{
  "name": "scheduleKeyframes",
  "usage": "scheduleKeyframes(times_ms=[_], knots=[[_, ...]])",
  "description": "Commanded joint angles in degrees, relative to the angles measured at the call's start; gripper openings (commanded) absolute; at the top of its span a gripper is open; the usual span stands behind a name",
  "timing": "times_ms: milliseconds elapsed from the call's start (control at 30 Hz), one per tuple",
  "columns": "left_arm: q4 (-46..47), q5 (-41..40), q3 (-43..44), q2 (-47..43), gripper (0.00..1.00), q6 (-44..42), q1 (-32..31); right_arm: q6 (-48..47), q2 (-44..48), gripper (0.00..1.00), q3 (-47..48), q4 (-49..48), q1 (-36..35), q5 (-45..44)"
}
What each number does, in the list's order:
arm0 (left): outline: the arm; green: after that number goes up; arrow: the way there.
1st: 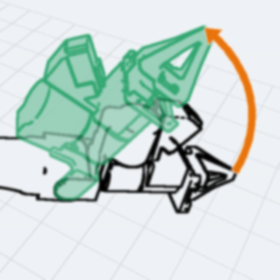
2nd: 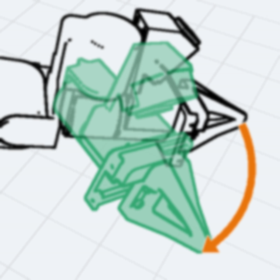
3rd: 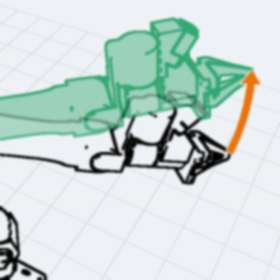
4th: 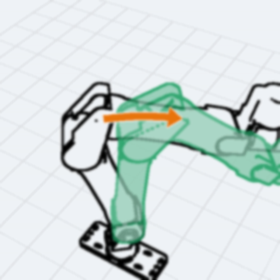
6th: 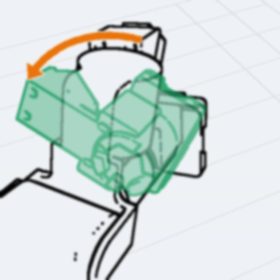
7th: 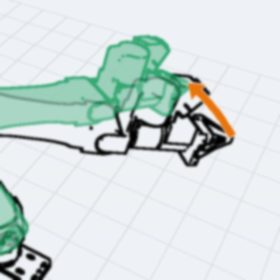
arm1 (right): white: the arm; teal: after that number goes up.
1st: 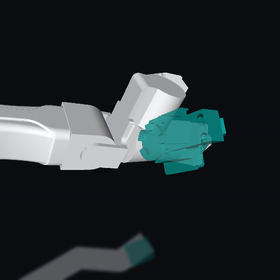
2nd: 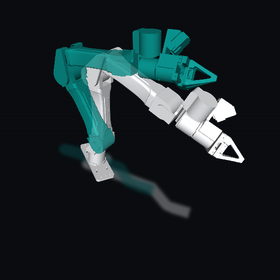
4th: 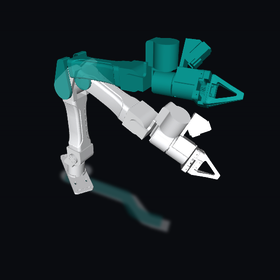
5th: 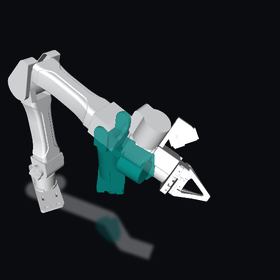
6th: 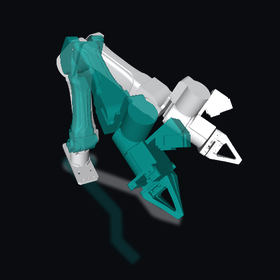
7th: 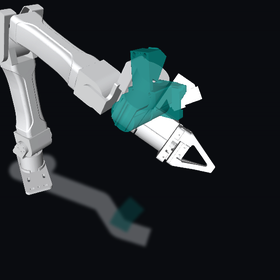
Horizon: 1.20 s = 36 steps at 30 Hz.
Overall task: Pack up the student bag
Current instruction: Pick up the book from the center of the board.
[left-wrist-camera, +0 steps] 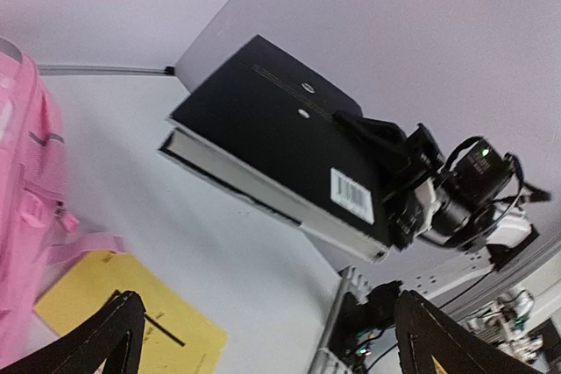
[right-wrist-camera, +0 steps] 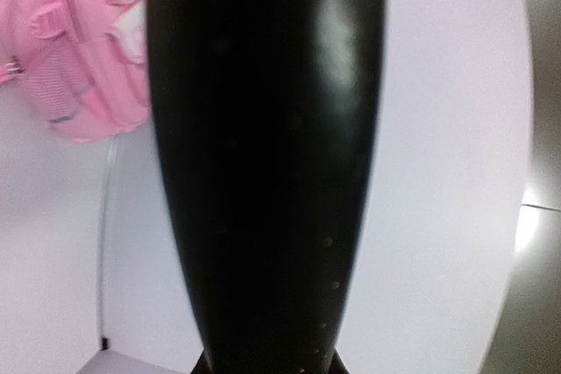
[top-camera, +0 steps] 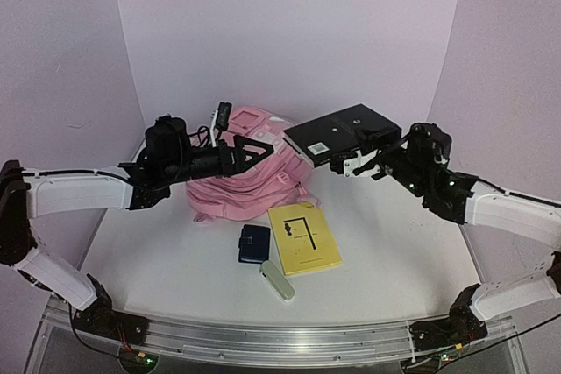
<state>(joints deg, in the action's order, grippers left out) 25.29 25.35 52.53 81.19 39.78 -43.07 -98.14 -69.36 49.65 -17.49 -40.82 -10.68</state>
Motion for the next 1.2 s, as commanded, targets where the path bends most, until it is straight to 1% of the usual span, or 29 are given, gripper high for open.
scheduleKeyframes(times_ms=[0,133,200,267,300,500,600,700,800,867,933,1033,1067,1167], knots=[[-18.58,-6.75,4.36,-7.83,1.0,-24.45,0.17,19.79,9.61,0.0,10.86,31.59,-0.07,0.29],[-27.72,-2.75,7.24,-5.52,1.0,-37.49,-1.01,23.08,11.57,0.0,12.79,41.91,-0.05,7.93],[-30.56,-5.15,8.18,-4.36,1.0,-44.55,-3.89,25.24,10.87,0.0,15.18,48.14,-0.06,11.08],[-30.25,-8.1,8.0,-3.83,1.0,-49.49,-7.15,27.5,9.17,0.0,18.51,53.84,-0.08,13.55],[-29.79,-8.14,7.93,-3.61,1.0,-51.52,-8.17,28.91,8.24,0.0,20.08,56.55,-0.06,14.62],[-29.19,-5.1,8.74,-2.32,0.97,-57.0,-12.38,35.34,3.66,0.0,26.51,68.04,-0.08,18.79],[-29.25,-4.99,9.84,-0.43,0.95,-57.52,-14.2,37.45,2.1,0.0,28.02,70.75,-0.07,20.55],[-27.48,-5.68,10.55,1.19,0.92,-56.55,-14.93,38.21,1.31,0.0,28.64,72.32,-0.07,22.16],[-24.66,-5.46,11.1,2.64,0.89,-54.81,-15.2,41.41,0.23,0.0,29.83,72.89,-0.07,23.54],[-20.89,-5.95,10.38,2.51,0.89,-52.7,-15.23,46.01,-0.82,0.0,31.3,72.83,-0.06,24.37],[-13.93,-6.29,6.9,0.87,0.91,-49.16,-14.86,52.58,-2.12,0.0,33.23,72.73,-0.05,25.02],[-2.97,-5.38,1.39,-2.61,0.94,-38.93,-11.45,63.94,-3.42,0.0,36.04,71.02,-0.01,25.53],[1.15,-4.66,-0.42,-3.35,0.95,-33.78,-9.73,67.56,-3.74,0.0,36.7,69.92,0.08,25.72],[12.56,-5.12,-4.34,-3.47,0.96,-23.37,-6.48,81.78,-3.43,0.0,38.05,62.65,1.77,26.81]])
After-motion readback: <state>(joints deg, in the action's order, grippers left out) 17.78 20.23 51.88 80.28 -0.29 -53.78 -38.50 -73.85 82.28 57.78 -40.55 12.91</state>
